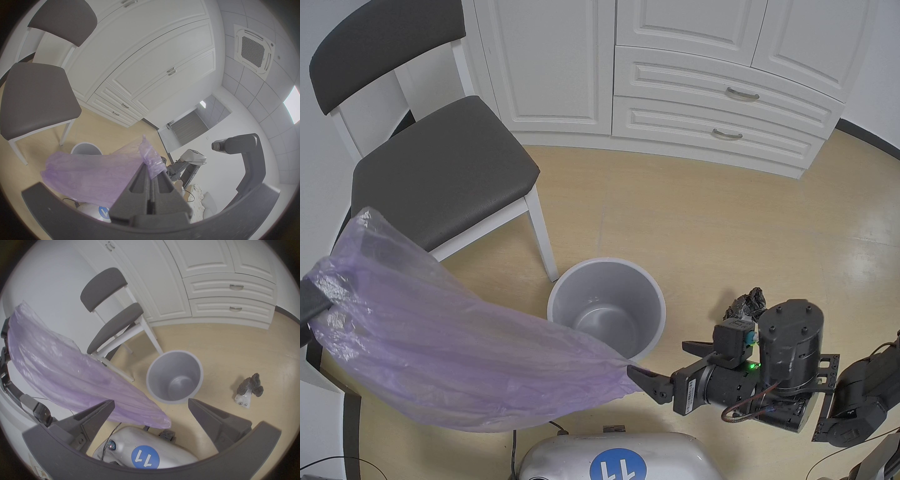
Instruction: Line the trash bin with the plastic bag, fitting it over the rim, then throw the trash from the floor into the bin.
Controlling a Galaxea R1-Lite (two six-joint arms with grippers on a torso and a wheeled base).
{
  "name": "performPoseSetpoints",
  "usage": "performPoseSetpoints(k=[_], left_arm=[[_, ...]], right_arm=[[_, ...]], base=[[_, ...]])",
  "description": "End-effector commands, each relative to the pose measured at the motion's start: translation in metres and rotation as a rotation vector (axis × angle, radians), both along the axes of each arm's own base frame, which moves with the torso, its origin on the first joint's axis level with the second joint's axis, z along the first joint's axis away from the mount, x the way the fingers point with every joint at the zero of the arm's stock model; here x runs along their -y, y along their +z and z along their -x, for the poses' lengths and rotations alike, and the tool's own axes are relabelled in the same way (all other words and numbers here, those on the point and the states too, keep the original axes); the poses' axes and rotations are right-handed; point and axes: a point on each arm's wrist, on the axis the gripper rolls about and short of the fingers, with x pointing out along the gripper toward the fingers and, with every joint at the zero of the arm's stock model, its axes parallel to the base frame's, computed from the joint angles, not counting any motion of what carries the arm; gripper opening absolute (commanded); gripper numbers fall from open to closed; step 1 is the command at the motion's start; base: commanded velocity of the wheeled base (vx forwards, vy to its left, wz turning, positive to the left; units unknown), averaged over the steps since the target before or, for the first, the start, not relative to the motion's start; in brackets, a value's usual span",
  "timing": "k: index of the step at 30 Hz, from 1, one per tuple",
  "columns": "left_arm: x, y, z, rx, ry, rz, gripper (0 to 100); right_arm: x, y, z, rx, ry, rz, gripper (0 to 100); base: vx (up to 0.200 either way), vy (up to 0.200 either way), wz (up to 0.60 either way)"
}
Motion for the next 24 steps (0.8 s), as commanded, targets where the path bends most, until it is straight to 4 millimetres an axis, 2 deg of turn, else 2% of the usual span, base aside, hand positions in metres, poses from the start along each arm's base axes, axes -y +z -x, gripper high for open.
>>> performPoseSetpoints(k=[1,10,17,20,21,22,24], left_arm=[[0.0,0.0,0.0,-0.001,-0.002,-0.001,0],[0.0,0.0,0.0,0.002,-0.002,0.0,0],[0.0,0.0,0.0,0.003,-0.002,0.002,0],[0.0,0.001,0.0,0.009,-0.002,0.005,0],[0.0,0.001,0.0,0.009,-0.002,0.005,0],[0.0,0.002,0.001,0.013,-0.004,0.007,0],[-0.001,0.003,0.002,0.018,-0.004,0.012,0]], right_arm=[[0.008,0.016,0.0,0.04,-0.02,-0.045,100],[0.003,0.01,-0.002,0.033,-0.017,-0.035,100],[-0.006,0.0,0.005,0.0,0.028,-0.009,100],[-0.019,-0.021,0.008,-0.052,0.062,0.04,100],[-0.019,-0.021,0.008,-0.052,0.062,0.04,100],[-0.028,-0.034,0.007,-0.091,0.067,0.056,100],[-0.035,-0.045,0.006,-0.119,0.07,0.052,100]], base=[[0.0,0.0,0.0],[0.0,0.0,0.0],[0.0,0.0,0.0],[0.0,0.0,0.0],[0.0,0.0,0.0],[0.0,0.0,0.0],[0.0,0.0,0.0]])
